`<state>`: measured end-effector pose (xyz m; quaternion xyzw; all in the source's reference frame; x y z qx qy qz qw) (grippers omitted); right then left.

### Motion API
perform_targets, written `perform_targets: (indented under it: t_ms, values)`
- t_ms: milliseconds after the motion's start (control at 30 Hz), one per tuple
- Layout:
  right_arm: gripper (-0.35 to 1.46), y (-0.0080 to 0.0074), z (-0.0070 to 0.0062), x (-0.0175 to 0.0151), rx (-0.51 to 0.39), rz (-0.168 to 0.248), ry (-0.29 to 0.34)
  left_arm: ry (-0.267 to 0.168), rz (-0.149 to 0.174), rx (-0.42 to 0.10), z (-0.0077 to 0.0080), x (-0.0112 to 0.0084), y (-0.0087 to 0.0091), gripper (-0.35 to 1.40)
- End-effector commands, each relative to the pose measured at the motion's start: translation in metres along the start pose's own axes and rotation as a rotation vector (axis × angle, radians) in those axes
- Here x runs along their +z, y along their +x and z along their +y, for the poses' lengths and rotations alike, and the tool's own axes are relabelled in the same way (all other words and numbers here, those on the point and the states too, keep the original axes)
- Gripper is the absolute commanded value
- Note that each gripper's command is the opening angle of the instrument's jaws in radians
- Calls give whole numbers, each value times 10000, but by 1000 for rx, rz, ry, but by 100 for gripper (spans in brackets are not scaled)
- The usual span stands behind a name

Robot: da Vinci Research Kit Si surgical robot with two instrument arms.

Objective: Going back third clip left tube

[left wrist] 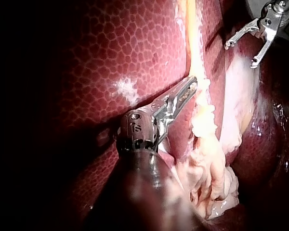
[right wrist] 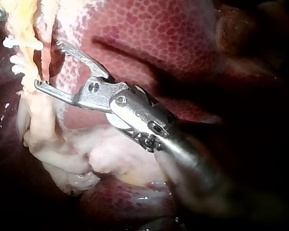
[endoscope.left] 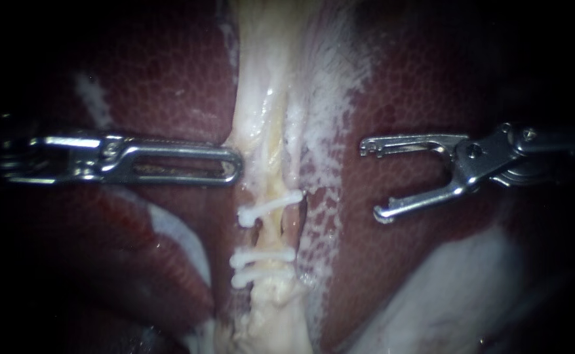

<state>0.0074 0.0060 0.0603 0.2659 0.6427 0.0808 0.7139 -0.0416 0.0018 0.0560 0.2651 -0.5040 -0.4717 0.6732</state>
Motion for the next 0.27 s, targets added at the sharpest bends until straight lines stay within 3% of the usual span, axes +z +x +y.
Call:
perform_targets:
  t_ms: [33,267]
  values:
    - [60,0,0,0,0,0,0,0,0,1,0,0,0,-35]
    - [60,0,0,-1,0,0,0,0,0,1,0,0,1,-35]
